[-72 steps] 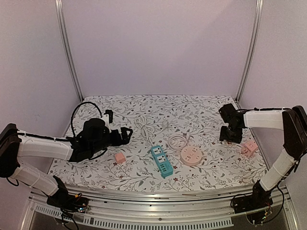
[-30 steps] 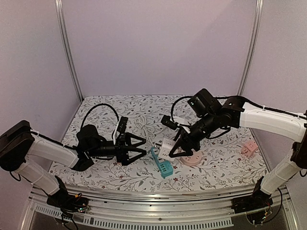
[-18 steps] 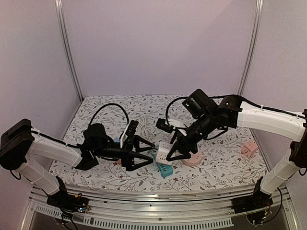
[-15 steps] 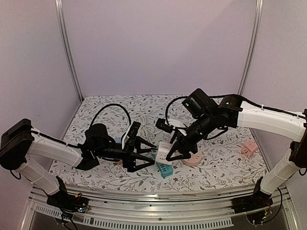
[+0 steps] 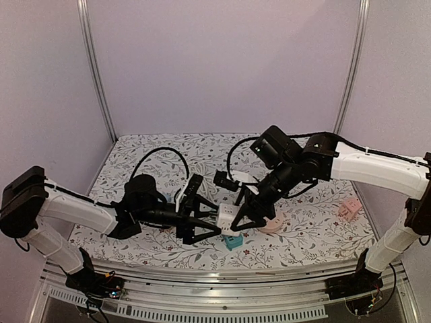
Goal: Insert the plug
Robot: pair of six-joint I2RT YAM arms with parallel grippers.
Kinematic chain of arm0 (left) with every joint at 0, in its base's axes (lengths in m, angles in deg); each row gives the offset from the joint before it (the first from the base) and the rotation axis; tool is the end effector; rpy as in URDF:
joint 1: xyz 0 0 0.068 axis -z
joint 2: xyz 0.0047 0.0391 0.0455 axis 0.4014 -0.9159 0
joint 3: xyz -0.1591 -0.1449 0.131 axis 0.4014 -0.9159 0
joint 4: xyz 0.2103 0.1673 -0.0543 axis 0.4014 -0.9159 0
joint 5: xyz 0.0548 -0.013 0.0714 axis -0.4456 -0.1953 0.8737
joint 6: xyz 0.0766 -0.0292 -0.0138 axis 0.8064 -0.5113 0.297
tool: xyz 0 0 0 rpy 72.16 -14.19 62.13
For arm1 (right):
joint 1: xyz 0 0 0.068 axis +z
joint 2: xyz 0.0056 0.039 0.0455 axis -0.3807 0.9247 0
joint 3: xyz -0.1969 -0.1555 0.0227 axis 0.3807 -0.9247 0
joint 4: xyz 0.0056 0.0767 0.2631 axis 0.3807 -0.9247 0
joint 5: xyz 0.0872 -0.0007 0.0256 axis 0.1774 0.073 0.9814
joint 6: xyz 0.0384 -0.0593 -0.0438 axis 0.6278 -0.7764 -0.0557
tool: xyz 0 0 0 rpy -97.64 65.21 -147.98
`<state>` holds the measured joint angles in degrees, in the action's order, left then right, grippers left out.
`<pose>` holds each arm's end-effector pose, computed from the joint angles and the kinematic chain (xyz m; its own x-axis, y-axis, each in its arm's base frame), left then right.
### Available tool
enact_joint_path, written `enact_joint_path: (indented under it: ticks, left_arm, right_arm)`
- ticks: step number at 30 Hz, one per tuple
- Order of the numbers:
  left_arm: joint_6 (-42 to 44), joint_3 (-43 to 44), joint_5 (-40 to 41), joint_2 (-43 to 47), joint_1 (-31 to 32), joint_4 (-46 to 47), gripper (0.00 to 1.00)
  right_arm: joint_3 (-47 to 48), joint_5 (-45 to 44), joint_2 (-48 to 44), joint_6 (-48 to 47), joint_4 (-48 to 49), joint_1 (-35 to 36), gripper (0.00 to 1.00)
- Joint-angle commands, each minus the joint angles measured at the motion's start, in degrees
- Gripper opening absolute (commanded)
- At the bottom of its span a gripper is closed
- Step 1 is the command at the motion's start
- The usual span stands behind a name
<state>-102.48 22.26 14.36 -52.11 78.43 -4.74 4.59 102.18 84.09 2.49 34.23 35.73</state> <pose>0.1522 -0.2930 0.1659 -0.4152 0.0894 -0.9053 0.9083 -0.0145 -0.4180 0.1596 0.3234 0.2556 -0.2544 -0.7389 -0.6239 -0.9544 0.0875 0.2855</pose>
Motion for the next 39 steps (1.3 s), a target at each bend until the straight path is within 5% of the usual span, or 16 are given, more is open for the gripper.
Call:
enact_joint_path:
  ticks: [1,11,20,29,32,36,39]
  left_arm:
    - [0.75,1.02,1.02,-0.84,1.2,-1.41,0.93]
    - [1.42,1.22,-0.45,-1.37,2.25,-0.53,0.81]
    - [1.64,1.38,0.77,-1.26,2.95,-0.51,0.84]
    - [2.44,2.08,-0.52,-1.8,3.51,-0.91,0.4]
    - [2.97,2.26,-0.44,-1.23,3.62,-1.94,0.24]
    - [3.3,2.15,0.25,-0.63,3.68,-2.79,0.04]
    - [3.51,2.19,1.37,-0.38,3.68,-3.39,0.0]
  right_arm:
    - [2.16,1.01,1.3,-0.84,-0.32,1.0,0.11]
    - [3.45,2.13,2.59,-1.41,-0.88,2.3,0.11]
    - [3.25,2.12,3.05,-1.5,-0.94,2.53,0.11]
    - [3.1,0.94,2.91,-1.34,-0.42,2.57,0.12]
    - [2.76,-1.03,2.31,-0.85,-0.07,2.61,0.21]
    - [2.2,-4.56,1.32,0.26,-0.51,2.64,0.49]
    - [1.62,-7.94,0.19,1.48,-0.32,2.58,0.67]
